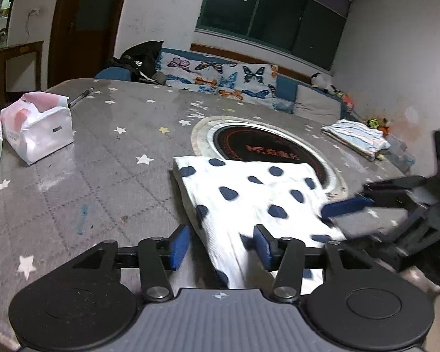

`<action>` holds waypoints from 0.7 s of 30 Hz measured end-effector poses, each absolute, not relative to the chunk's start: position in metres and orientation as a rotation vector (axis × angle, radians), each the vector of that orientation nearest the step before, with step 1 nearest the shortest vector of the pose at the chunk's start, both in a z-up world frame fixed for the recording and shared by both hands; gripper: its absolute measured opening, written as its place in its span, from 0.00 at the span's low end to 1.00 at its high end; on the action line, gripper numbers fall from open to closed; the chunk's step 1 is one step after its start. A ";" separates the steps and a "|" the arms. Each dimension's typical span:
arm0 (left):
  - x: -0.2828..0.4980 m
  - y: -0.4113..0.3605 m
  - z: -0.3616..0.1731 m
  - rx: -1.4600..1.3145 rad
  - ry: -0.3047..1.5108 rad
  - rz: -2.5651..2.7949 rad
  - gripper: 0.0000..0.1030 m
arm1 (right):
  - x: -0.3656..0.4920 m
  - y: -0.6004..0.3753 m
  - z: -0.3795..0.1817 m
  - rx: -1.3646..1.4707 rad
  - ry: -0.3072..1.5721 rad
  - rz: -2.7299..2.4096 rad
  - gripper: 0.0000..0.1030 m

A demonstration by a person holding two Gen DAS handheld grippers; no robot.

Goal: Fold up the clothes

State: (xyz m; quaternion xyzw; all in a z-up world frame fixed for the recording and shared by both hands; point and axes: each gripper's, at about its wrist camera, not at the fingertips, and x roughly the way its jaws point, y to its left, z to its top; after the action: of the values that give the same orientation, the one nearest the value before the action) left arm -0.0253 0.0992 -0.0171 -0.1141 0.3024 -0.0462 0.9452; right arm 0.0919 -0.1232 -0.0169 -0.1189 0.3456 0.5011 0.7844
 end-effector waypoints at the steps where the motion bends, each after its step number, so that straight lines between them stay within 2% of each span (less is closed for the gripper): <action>1: -0.031 0.099 -0.016 -0.231 0.616 -0.112 0.58 | 0.094 -0.123 -0.015 -0.254 0.737 1.074 0.71; 10: -0.089 0.083 -0.011 -0.090 0.609 -0.321 0.92 | 0.118 -0.132 -0.006 -0.195 0.709 1.002 0.72; 21: -0.094 0.057 -0.035 0.119 0.630 -0.248 0.95 | 0.133 -0.128 -0.002 -0.183 0.691 0.960 0.72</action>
State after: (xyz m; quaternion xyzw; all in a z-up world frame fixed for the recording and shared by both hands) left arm -0.0938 0.0571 -0.0351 0.0585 0.3086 -0.1214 0.9416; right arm 0.1328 -0.1283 -0.0023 -0.0861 0.3252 0.4519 0.8262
